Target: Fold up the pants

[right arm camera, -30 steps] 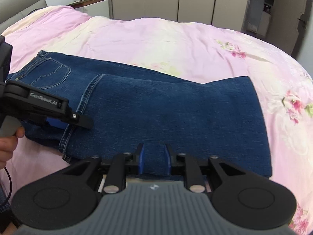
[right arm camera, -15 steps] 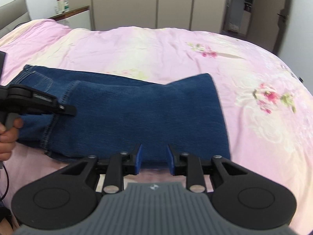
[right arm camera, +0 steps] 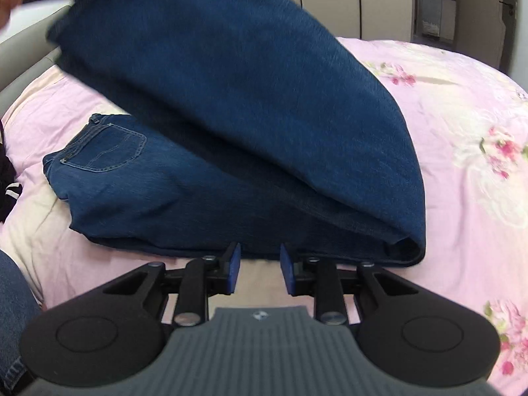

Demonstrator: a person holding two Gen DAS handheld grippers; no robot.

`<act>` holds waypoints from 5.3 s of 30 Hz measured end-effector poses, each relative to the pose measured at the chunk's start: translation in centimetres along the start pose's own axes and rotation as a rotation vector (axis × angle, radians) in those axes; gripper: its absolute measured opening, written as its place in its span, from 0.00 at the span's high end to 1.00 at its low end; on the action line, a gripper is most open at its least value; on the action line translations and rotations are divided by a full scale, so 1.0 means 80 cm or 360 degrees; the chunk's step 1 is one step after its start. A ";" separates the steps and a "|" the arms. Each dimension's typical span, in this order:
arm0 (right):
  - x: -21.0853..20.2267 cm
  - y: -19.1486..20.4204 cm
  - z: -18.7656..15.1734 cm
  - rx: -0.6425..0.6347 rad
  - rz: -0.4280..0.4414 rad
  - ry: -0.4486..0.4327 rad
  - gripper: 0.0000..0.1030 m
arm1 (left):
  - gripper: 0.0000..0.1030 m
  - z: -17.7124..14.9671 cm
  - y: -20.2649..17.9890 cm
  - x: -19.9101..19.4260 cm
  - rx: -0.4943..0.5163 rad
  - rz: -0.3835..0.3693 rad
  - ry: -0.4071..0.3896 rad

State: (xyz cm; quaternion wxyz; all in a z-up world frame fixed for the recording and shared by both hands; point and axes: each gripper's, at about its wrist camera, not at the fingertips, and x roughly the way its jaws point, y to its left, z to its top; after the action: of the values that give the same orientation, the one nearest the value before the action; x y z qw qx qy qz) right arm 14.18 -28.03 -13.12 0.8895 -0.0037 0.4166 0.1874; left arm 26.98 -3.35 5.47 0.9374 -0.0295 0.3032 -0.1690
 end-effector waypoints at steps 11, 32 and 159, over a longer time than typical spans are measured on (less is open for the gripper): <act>0.048 0.037 0.023 -0.0112 -0.0064 -0.0058 0.77 | 0.95 0.028 0.138 -0.037 0.0129 0.0387 0.0151; 0.094 0.072 0.031 -0.0341 -0.0078 0.0213 0.76 | 0.95 -0.105 0.397 0.053 -0.0123 0.0517 0.0601; 0.127 -0.091 0.104 0.0515 0.0148 0.0204 0.57 | 0.82 -0.167 0.170 0.181 0.0694 0.0000 0.0956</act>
State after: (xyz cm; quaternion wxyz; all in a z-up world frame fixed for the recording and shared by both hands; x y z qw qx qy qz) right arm 28.72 -30.10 -16.31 0.8406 0.1468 0.4969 0.1581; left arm 34.32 5.22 -15.62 0.7909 0.2217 0.5217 -0.2306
